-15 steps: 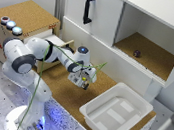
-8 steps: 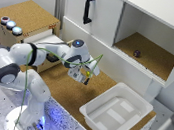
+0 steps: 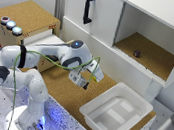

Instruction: Put the yellow block inside the box

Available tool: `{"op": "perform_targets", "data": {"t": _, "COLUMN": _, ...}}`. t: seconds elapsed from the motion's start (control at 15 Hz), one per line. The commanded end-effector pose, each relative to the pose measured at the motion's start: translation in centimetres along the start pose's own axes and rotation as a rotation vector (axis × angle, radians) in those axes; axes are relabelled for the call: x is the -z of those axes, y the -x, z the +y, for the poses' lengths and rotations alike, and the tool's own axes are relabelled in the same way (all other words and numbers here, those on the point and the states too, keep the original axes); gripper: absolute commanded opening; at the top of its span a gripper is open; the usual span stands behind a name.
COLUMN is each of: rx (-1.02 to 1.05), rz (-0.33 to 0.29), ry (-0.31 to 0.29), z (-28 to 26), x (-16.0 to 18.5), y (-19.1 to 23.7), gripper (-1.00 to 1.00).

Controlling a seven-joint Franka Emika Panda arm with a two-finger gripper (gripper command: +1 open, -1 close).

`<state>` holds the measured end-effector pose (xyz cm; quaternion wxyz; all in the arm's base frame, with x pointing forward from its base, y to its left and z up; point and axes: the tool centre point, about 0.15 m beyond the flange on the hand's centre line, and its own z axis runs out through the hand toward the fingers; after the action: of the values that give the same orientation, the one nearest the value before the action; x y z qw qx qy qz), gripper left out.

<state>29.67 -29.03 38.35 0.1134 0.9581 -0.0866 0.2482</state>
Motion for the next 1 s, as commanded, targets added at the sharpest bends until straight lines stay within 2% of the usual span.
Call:
{"op": "perform_targets", "data": {"t": 0.0, "rx": 0.009, "rz": -0.102, "ry": -0.203, "z": 11.9, "x": -7.5, "y": -1.9, "gripper": -1.0}}
{"op": "perform_targets", "data": {"t": 0.13, "rx": 0.059, "rz": -0.147, "ry": -0.228, "z": 12.8, "x": -10.0, "y": -2.2, "gripper": -1.0}}
{"op": "perform_targets", "data": {"t": 0.47, "rx": 0.169, "rz": -0.222, "ry": -0.224, "z": 10.3, "x": -14.7, "y": -2.6, "gripper": -1.0}}
{"op": "perform_targets", "data": {"t": 0.6, "rx": 0.166, "rz": -0.217, "ry": -0.19, "z": 8.7, "x": -15.7, "y": -1.9, "gripper": -1.0}}
{"op": "perform_targets", "data": {"t": 0.93, "rx": 0.133, "rz": -0.224, "ry": -0.164, "z": 6.5, "x": -18.6, "y": 0.3, "gripper": -1.0}}
